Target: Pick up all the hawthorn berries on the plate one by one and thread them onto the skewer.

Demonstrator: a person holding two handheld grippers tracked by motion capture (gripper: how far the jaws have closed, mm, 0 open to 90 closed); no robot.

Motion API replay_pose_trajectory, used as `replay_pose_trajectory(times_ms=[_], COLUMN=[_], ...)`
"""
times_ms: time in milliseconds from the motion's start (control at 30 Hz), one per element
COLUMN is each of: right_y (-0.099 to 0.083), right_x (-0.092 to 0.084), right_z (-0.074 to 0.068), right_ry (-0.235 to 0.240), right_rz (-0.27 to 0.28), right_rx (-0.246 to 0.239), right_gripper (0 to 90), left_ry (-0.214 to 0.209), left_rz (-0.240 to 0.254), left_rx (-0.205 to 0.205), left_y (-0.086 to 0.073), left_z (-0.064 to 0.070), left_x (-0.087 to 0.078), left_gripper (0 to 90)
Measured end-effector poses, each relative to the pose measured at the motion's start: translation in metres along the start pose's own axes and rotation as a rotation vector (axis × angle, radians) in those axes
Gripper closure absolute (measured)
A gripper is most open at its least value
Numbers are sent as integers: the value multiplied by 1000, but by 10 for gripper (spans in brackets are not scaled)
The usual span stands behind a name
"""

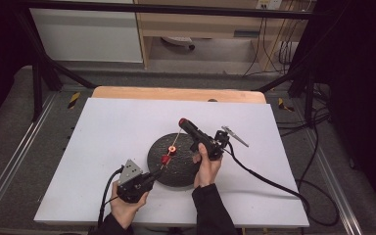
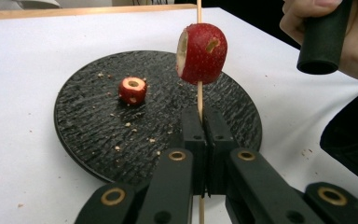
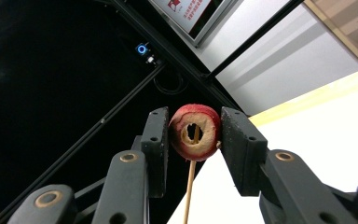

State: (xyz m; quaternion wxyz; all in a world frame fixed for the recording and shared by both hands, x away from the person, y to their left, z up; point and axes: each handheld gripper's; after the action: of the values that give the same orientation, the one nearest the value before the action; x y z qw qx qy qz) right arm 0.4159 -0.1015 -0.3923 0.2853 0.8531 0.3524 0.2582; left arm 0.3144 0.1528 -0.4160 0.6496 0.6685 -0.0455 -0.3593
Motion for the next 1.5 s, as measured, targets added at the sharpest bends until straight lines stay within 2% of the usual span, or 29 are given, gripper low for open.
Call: replay_pose_trajectory(times_ms=[267,500,700,1500], right_y=[2,-3,-10,-24], right_x=[0,1,0,-2], right_z=[-1,1,2,1], right_ry=[-6,-8,-10,-15], right_rz=[-3,-2,-29,-117], right_rx=[-3,8,7,-24], right_gripper=[638,639,638,638], left_ry=[12,10,1,-10], left_rz=[7,12,6,-5], left_rx=[1,-32,-73,-64], left_y=[-1,0,11,37], left_z=[2,6,6,-2], left_x=[-3,0,8,28], left_gripper=[890,890,890,889])
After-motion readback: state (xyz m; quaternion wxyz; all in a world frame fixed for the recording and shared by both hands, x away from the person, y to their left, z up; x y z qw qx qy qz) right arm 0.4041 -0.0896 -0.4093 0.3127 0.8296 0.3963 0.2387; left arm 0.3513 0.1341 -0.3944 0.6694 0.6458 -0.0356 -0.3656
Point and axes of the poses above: each handheld gripper's, and its own axes: x roughly forward along the jaws, y roughly out of its top, z roughly to its right, and after that the axes turned 8 degrees about y, right-handed
